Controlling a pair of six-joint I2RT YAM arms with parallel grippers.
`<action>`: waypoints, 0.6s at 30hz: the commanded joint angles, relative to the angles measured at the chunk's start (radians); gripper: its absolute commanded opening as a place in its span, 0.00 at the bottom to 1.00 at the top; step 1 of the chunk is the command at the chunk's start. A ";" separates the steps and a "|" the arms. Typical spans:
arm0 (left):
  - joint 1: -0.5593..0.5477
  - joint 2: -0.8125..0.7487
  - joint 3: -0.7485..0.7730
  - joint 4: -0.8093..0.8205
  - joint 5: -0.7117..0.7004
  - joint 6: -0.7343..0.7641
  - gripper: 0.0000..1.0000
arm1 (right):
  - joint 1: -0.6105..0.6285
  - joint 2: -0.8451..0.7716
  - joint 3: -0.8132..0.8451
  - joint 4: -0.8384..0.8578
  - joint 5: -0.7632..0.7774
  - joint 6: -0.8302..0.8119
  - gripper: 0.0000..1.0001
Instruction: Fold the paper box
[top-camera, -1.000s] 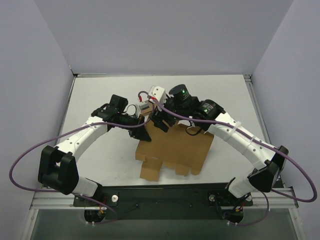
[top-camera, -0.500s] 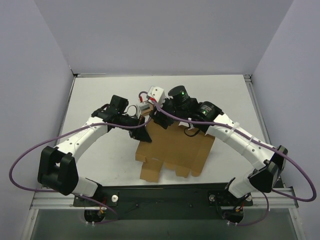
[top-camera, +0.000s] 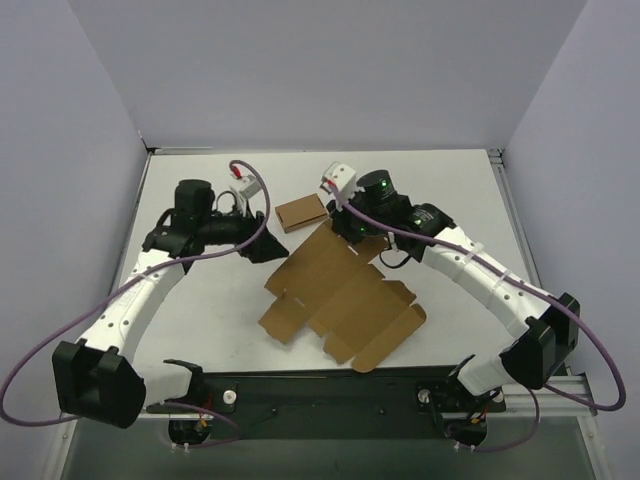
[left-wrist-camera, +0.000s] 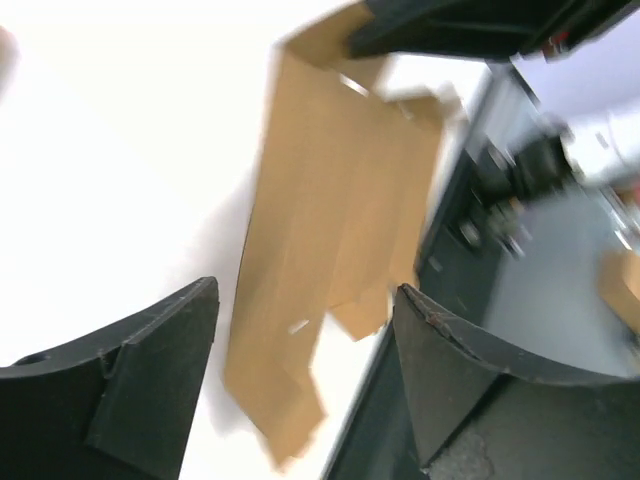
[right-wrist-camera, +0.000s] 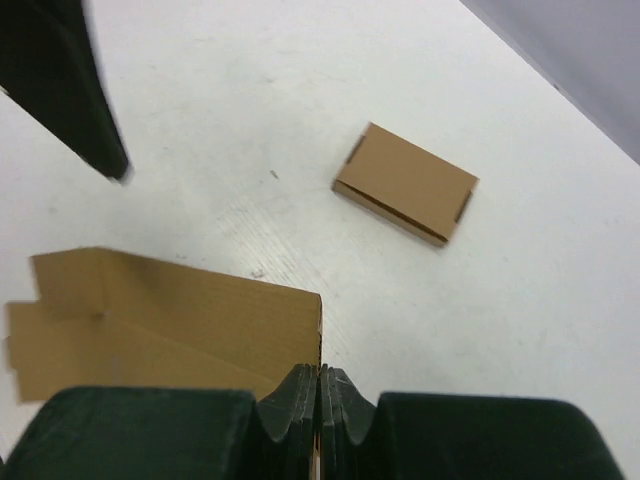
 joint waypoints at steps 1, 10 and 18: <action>0.080 -0.113 0.040 0.217 -0.163 -0.100 0.82 | -0.087 -0.128 -0.029 0.077 0.041 0.176 0.00; 0.085 -0.113 0.053 0.266 -0.234 -0.111 0.88 | -0.204 -0.270 -0.194 0.212 0.077 0.551 0.00; 0.085 -0.049 -0.029 0.322 -0.262 -0.143 0.88 | -0.305 -0.342 -0.515 0.500 0.032 0.730 0.00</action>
